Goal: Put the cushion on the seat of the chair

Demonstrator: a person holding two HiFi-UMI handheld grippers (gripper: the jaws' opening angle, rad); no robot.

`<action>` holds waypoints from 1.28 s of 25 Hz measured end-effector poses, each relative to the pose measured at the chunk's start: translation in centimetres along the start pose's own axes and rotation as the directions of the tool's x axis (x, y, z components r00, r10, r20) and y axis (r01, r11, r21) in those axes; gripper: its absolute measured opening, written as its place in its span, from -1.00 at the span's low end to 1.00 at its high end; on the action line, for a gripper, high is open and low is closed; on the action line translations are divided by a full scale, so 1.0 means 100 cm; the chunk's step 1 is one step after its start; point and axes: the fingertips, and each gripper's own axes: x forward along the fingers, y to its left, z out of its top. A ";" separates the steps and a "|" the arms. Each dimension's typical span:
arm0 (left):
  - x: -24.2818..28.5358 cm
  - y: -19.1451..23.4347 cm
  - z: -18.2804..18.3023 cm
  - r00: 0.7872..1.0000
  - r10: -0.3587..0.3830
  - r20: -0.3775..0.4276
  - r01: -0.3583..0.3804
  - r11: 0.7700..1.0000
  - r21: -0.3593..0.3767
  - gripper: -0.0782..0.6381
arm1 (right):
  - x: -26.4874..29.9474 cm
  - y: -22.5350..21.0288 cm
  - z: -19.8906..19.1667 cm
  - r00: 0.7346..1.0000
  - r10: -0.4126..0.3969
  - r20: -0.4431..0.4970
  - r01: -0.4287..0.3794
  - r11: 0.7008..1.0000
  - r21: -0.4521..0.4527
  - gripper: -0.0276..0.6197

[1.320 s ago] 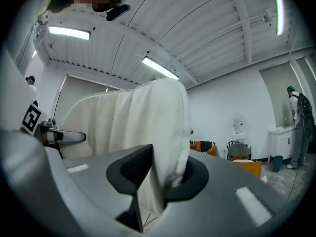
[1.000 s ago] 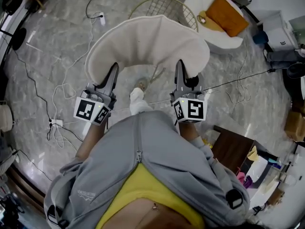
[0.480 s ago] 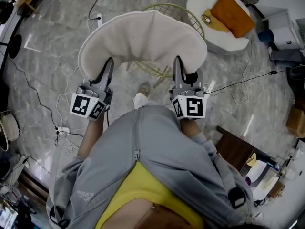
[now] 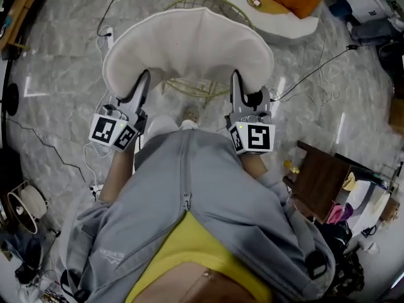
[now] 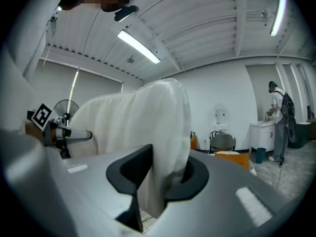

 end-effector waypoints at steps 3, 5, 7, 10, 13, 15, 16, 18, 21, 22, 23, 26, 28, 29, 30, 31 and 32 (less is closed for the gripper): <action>0.034 -0.010 -0.005 0.995 -0.095 -0.042 0.095 0.995 -0.007 -0.60 | -0.010 -0.025 -0.006 0.995 -0.094 -0.019 0.094 0.995 0.017 -0.66; 0.054 -0.015 -0.006 0.985 -0.159 -0.066 0.158 0.987 -0.013 -0.60 | -0.016 -0.037 -0.008 0.987 -0.158 -0.034 0.159 0.987 0.031 -0.66; 0.071 -0.018 -0.007 0.974 -0.212 -0.085 0.210 0.977 -0.031 -0.60 | -0.021 -0.046 -0.008 0.976 -0.213 -0.045 0.214 0.976 0.037 -0.66; 0.088 -0.019 -0.009 0.955 -0.271 -0.121 0.265 0.962 -0.063 -0.60 | -0.024 -0.052 -0.010 0.957 -0.284 -0.067 0.287 0.957 0.050 -0.66; 0.099 -0.012 -0.012 0.935 -0.315 -0.161 0.307 0.949 -0.072 -0.60 | -0.022 -0.050 -0.015 0.940 -0.327 -0.097 0.334 0.940 0.069 -0.66; 0.107 -0.005 -0.016 0.924 -0.336 -0.181 0.327 0.942 -0.078 -0.60 | -0.017 -0.050 -0.022 0.932 -0.345 -0.113 0.354 0.932 0.077 -0.66; 0.110 0.000 -0.019 0.920 -0.343 -0.190 0.333 0.939 -0.084 -0.60 | -0.014 -0.048 -0.026 0.928 -0.351 -0.121 0.362 0.929 0.079 -0.66; 0.113 0.010 -0.028 0.911 -0.354 -0.211 0.340 0.935 -0.101 -0.60 | -0.006 -0.045 -0.035 0.923 -0.358 -0.143 0.371 0.925 0.079 -0.66; 0.118 0.021 -0.043 0.894 -0.376 -0.246 0.355 0.926 -0.126 -0.60 | 0.002 -0.043 -0.052 0.912 -0.367 -0.182 0.385 0.920 0.078 -0.66; 0.121 0.022 -0.050 0.888 -0.381 -0.258 0.357 0.924 -0.135 -0.60 | 0.002 -0.045 -0.059 0.910 -0.366 -0.196 0.387 0.918 0.080 -0.66; 0.123 0.024 -0.058 0.883 -0.384 -0.270 0.357 0.923 -0.144 -0.60 | 0.003 -0.046 -0.067 0.908 -0.363 -0.211 0.387 0.918 0.083 -0.66; 0.130 0.032 -0.086 0.874 -0.387 -0.295 0.350 0.921 -0.171 -0.59 | 0.008 -0.051 -0.094 0.904 -0.346 -0.253 0.379 0.920 0.097 -0.66; 0.136 0.040 -0.105 0.869 -0.386 -0.309 0.342 0.921 -0.188 -0.59 | 0.014 -0.054 -0.113 0.899 -0.339 -0.278 0.379 0.919 0.105 -0.66; 0.139 0.043 -0.114 0.866 -0.386 -0.317 0.339 0.920 -0.194 -0.59 | 0.018 -0.055 -0.122 0.896 -0.336 -0.290 0.380 0.919 0.108 -0.66; 0.142 0.046 -0.123 0.863 -0.386 -0.326 0.337 0.920 -0.199 -0.59 | 0.020 -0.056 -0.132 0.894 -0.334 -0.299 0.380 0.918 0.110 -0.66; 0.145 0.050 -0.132 0.860 -0.386 -0.334 0.335 0.920 -0.202 -0.59 | 0.023 -0.058 -0.141 0.892 -0.330 -0.308 0.379 0.919 0.112 -0.66; 0.148 0.053 -0.141 0.858 -0.385 -0.341 0.331 0.921 -0.205 -0.59 | 0.026 -0.059 -0.150 0.891 -0.326 -0.315 0.377 0.919 0.116 -0.66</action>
